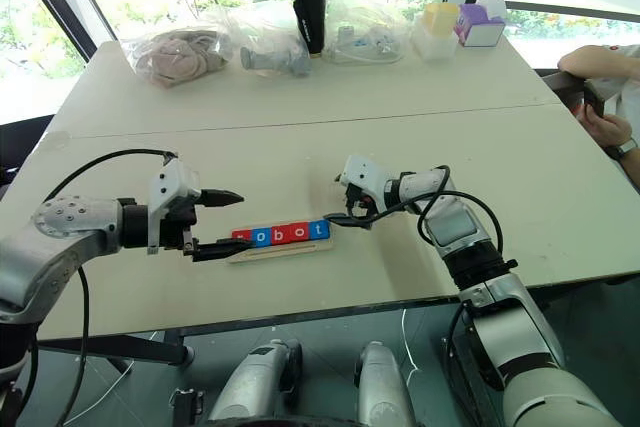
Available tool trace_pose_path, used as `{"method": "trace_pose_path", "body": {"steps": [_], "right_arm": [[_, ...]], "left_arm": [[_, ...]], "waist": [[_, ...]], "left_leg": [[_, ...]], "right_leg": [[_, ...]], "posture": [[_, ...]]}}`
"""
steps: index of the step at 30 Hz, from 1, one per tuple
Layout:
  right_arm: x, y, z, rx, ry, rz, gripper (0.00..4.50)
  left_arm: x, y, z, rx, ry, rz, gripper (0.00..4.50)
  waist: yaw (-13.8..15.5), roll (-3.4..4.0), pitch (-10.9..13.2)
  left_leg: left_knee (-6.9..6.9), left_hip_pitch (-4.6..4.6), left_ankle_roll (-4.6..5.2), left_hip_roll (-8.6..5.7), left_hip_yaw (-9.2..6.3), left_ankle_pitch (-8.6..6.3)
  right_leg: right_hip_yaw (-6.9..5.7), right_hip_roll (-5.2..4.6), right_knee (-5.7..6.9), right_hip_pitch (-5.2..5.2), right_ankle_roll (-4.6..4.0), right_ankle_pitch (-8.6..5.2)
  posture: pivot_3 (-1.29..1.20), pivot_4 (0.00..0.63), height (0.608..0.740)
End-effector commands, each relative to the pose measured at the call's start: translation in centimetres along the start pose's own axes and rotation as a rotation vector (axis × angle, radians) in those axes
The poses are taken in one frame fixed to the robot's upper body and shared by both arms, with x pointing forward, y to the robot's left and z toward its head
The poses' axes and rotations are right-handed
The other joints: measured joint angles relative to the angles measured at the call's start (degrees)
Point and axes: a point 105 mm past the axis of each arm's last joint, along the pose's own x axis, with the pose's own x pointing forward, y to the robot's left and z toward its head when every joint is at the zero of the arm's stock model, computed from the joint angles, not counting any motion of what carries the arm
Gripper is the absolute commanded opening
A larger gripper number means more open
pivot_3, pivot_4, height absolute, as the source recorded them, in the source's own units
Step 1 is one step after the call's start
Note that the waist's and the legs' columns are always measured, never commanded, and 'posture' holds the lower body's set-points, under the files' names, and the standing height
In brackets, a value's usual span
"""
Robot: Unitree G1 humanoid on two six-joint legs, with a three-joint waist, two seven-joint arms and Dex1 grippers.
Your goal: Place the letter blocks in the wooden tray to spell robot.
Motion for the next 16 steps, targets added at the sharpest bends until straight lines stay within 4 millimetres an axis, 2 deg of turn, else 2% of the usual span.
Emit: {"method": "trace_pose_path", "body": {"steps": [1, 4, 7, 12, 16], "right_arm": [[-2.4, -2.3, 1.7, -0.056, -0.039, -0.114, 4.47], [-4.7, -2.0, 2.8, 0.007, -0.093, -0.135, 4.47], [-6.7, -0.5, 3.4, 0.113, -0.122, -0.132, 4.47], [-9.7, 3.0, 2.9, 0.244, -0.086, -0.090, 4.47], [-11.8, 7.1, 1.3, 0.294, 0.053, 0.031, 4.47]], "left_arm": [[-1.6, 1.4, 0.6, -0.006, -0.039, 0.079, 4.50], [-3.4, 1.8, -1.3, -0.046, 0.016, 0.136, 4.50], [-5.2, 1.3, -3.0, -0.078, 0.073, 0.167, 4.50], [-7.1, -0.5, -4.5, -0.130, 0.107, 0.179, 4.50], [-7.3, -1.7, -4.9, -0.151, 0.117, 0.189, 4.50]], "waist": [[0.0, 0.00, 0.0], [0.0, 0.01, 0.0], [0.0, 0.00, 0.0], [0.2, 0.01, 0.0], [0.6, 0.00, 0.0]], "left_leg": [[0.00, 0.00, 0.00, 0.00, 0.00, 0.00], [-0.03, -0.01, 0.00, 0.00, 0.01, 0.00], [-0.29, 0.01, 0.00, 0.02, 0.02, -0.01], [-0.39, -0.02, -0.16, 0.08, 0.00, -0.10], [-0.39, -0.07, -0.18, 0.08, 0.04, -0.13]], "right_leg": [[0.00, 0.00, 0.00, 0.00, 0.00, 0.00], [0.02, -0.01, -0.01, -0.03, 0.00, 0.00], [0.04, -0.05, -0.08, -0.10, 0.01, -0.01], [0.05, -0.20, -0.25, -0.14, -0.05, -0.03], [0.04, -0.45, -0.53, -0.10, -0.12, 0.00]], "posture": [[0.00, 0.150, 0.740], [0.00, 0.150, 0.740], [0.00, 0.150, 0.740], [0.00, 0.150, 0.740], [0.00, 0.150, 0.740]]}}
